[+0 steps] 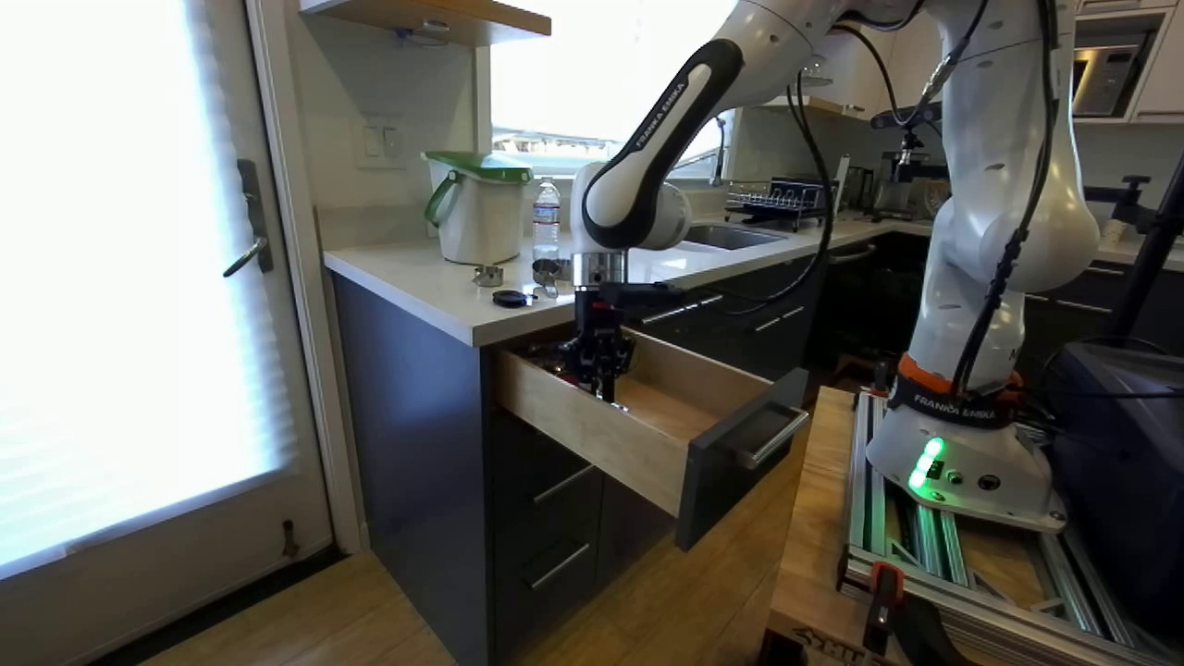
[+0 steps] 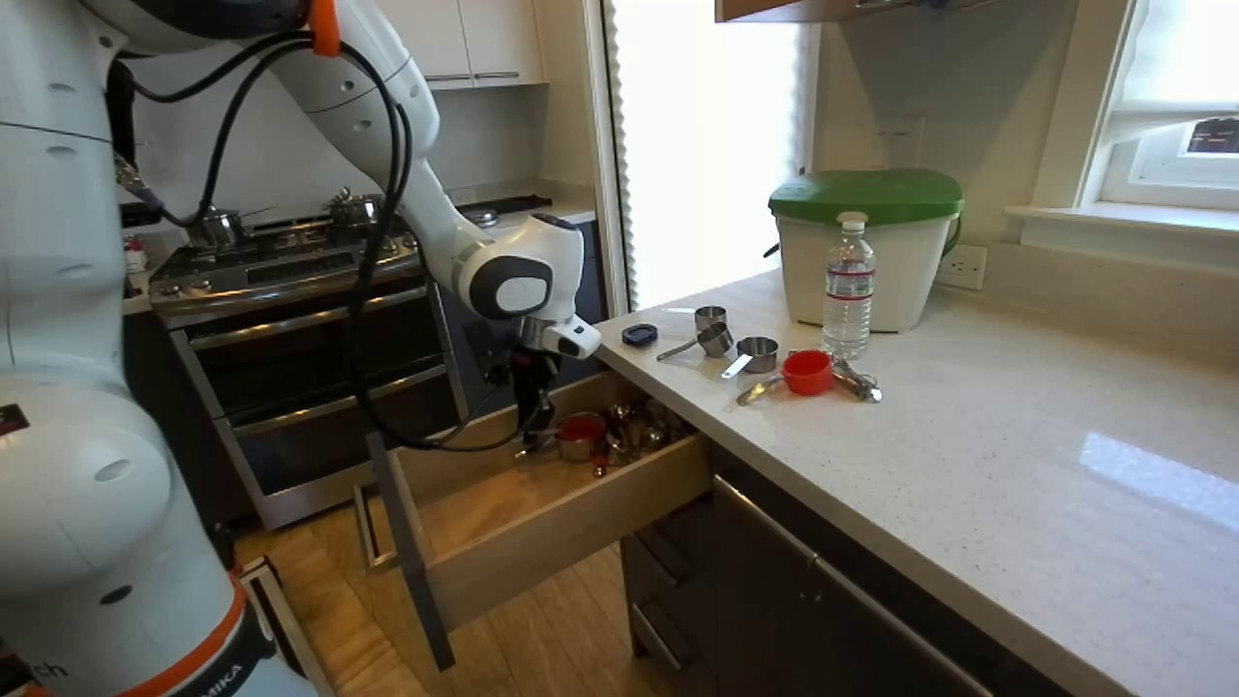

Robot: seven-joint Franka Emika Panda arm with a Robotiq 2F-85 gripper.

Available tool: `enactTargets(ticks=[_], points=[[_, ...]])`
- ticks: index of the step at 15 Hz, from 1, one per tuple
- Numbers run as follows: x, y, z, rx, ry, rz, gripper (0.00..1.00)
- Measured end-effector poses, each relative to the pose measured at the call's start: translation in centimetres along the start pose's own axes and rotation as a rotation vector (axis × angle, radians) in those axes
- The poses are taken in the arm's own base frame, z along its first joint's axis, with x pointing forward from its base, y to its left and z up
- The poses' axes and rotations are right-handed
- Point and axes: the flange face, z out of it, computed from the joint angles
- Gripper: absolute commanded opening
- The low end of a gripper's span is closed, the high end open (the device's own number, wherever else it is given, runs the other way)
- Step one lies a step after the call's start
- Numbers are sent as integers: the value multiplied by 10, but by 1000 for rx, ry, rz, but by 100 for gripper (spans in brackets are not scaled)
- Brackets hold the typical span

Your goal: Remove the orange pots from the drawer and put them on the counter

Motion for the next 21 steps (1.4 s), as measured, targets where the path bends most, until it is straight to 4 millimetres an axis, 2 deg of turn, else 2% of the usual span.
enactTargets(ticks=[5, 6, 7, 9, 13, 16, 21], points=[[2, 0, 6, 0, -10, 6, 22], [2, 0, 7, -1, -11, 7, 23], [2, 0, 7, -1, -13, 7, 20], [2, 0, 8, -2, -13, 7, 4], [2, -2, 5, 1, -8, 2, 5], [1, -5, -8, 9, 9, -4, 5], [0, 0, -47, 28, 20, -16, 5]])
